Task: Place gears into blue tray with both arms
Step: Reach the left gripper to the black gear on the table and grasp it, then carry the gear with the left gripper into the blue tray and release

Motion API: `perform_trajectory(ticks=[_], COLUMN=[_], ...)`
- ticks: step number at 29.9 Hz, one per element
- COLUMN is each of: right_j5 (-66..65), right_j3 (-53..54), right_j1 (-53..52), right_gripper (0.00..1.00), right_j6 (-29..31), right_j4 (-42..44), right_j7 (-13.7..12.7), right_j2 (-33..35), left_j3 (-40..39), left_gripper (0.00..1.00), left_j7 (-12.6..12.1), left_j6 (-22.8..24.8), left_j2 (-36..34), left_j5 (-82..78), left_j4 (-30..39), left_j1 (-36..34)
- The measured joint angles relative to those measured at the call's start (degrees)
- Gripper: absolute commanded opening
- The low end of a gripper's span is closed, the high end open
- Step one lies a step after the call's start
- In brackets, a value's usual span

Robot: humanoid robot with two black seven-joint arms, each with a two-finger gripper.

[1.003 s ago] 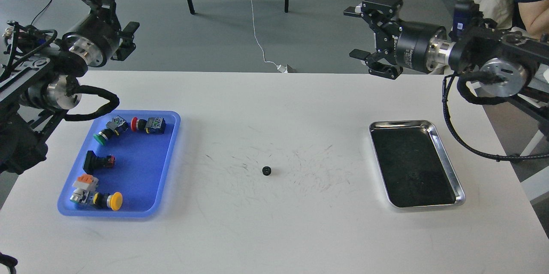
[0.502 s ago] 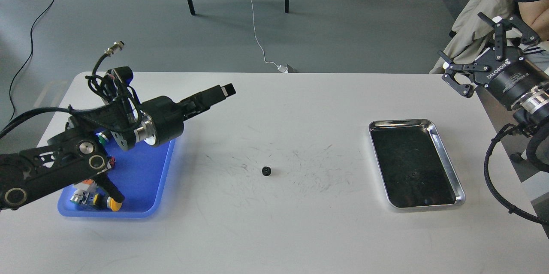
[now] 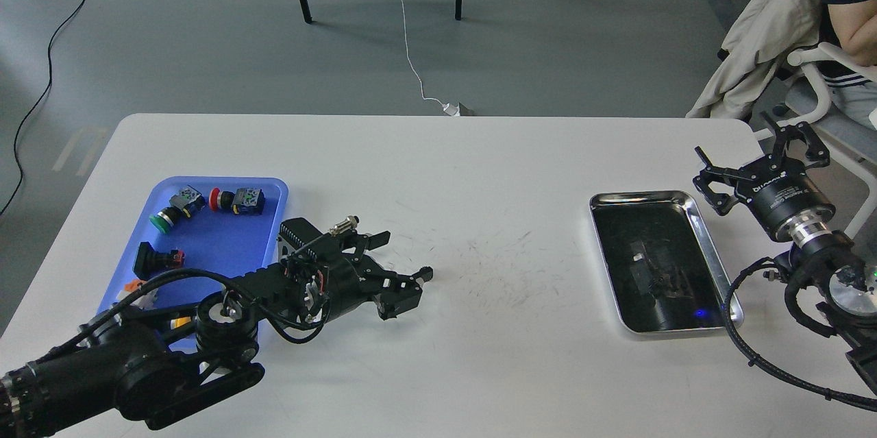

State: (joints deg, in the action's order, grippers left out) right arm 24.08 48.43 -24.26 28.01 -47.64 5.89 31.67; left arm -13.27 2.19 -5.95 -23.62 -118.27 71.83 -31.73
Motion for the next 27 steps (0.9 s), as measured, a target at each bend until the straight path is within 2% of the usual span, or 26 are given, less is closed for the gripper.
perform_trajectory(ticks=[6, 12, 16, 21, 24, 26, 27], right_j5=[-0.1, -0.1, -0.1, -0.1, -0.1, -0.1, -0.1], right_j3=[-0.2, -0.2, -0.2, -0.2, -0.2, -0.2, -0.2], right_j1=[0.1, 0.2, 0.5, 0.5, 0.6, 0.6, 0.6], right_gripper=[0.97, 0.97, 0.97, 0.97, 0.97, 0.97, 0.97], right_j6=[0.0, 0.0, 0.0, 0.0, 0.0, 0.0, 0.0], right_j4=[-0.2, -0.2, -0.2, -0.3, -0.4, -0.4, -0.5], right_j7=[0.0, 0.2, 0.2, 0.2, 0.2, 0.2, 0.2], right_j2=[0.0, -0.3, -0.3, -0.3, -0.3, -0.3, -0.3], left_j3=[0.0, -0.1, -0.2, -0.1, -0.1, -0.1, 0.0], left_gripper=[0.88, 0.76, 0.65, 0.43, 0.39, 0.26, 0.25], left_j7=[-0.1, -0.1, -0.1, -0.1, -0.2, -0.3, -0.3], left_j6=[-1.7, -2.2, -2.8, -2.9, -2.9, -3.0, -3.0], left_j2=[2.2, 4.9, 5.9, 6.3, 6.4, 6.4, 6.3], left_j5=[-3.0, -5.2, -6.6, -6.7, -6.7, -6.7, -6.7], left_j4=[-2.0, -3.8, -5.2, -6.6, -7.0, -7.0, -7.0], left_j1=[0.8, 2.2, 2.6, 2.8, 2.9, 3.0, 3.0])
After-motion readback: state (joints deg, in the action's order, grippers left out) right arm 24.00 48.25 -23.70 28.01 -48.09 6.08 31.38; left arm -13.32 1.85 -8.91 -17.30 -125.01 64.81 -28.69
